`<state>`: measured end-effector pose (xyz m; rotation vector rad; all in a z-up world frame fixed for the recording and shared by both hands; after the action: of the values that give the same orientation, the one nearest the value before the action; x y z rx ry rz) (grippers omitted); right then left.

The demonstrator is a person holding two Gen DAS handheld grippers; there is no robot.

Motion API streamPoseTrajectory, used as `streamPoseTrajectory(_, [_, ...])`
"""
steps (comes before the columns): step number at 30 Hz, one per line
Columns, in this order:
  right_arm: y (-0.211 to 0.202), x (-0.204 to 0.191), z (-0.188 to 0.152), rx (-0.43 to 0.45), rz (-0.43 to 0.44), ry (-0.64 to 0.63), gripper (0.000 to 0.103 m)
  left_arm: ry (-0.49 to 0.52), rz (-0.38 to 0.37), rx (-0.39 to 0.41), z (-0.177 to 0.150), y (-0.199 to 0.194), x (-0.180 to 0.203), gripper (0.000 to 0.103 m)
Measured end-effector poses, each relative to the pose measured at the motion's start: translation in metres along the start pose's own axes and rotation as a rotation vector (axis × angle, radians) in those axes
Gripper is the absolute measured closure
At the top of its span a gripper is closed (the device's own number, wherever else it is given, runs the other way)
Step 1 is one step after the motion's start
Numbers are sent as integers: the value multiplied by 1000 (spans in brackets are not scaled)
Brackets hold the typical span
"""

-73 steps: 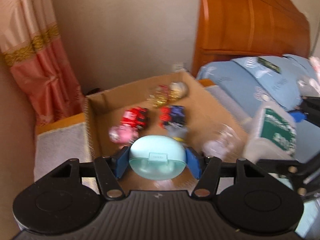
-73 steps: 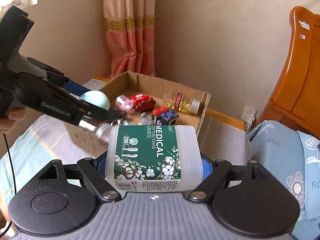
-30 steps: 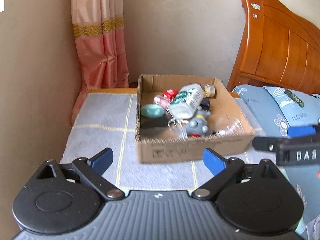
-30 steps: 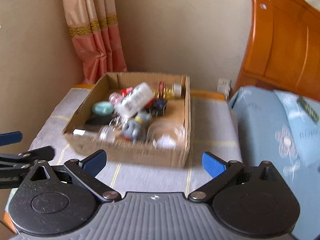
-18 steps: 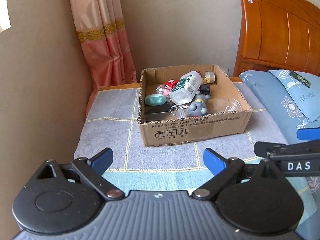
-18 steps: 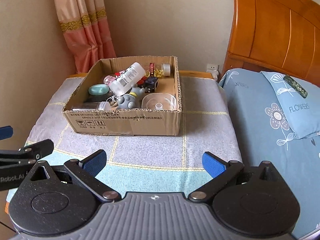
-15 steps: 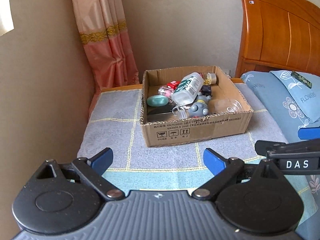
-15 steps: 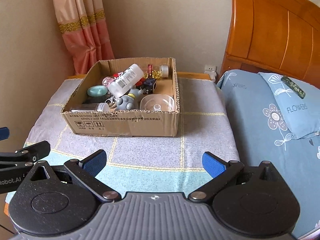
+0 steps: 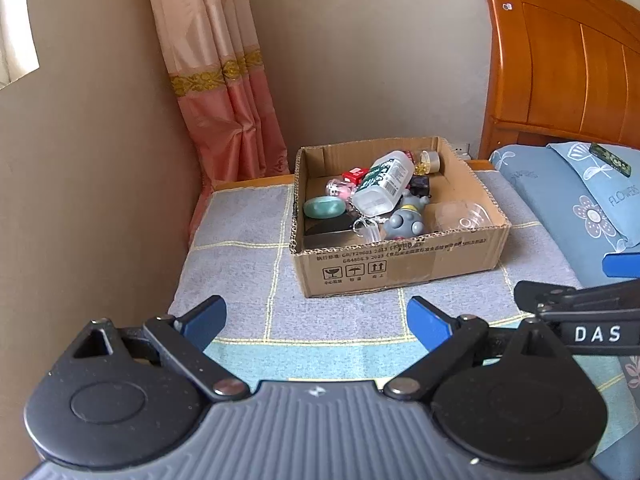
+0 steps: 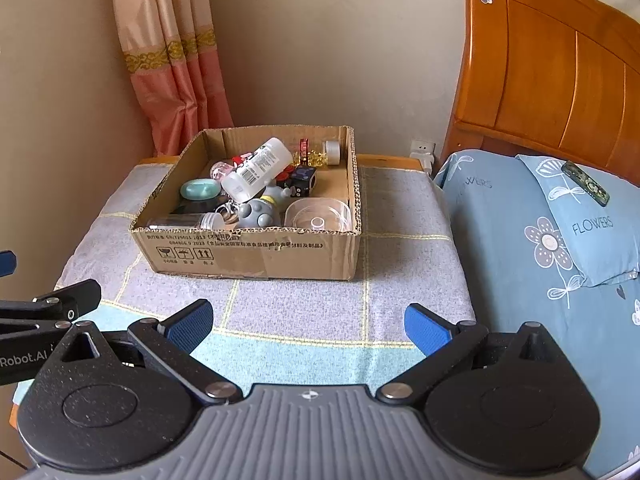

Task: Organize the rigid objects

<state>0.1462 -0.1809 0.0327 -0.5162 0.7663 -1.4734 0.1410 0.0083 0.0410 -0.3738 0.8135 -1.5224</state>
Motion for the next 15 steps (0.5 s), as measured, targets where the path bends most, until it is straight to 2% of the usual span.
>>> streamPoseTrajectory(15, [-6, 2, 2, 19, 4, 6, 0, 2, 7, 13, 2, -3, 0, 6])
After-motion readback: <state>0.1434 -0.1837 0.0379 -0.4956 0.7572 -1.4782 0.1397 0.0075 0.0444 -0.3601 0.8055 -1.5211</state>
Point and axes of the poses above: each gripper's, at about its wrist camera, not at the fingertips, and y roughly the way its jaws point, x to its right, z to its top, the point moved 3 cm from there along y, roughly the way its jaws point, and after that the axes turned 10 degrees about y, right-handed, at the moved point
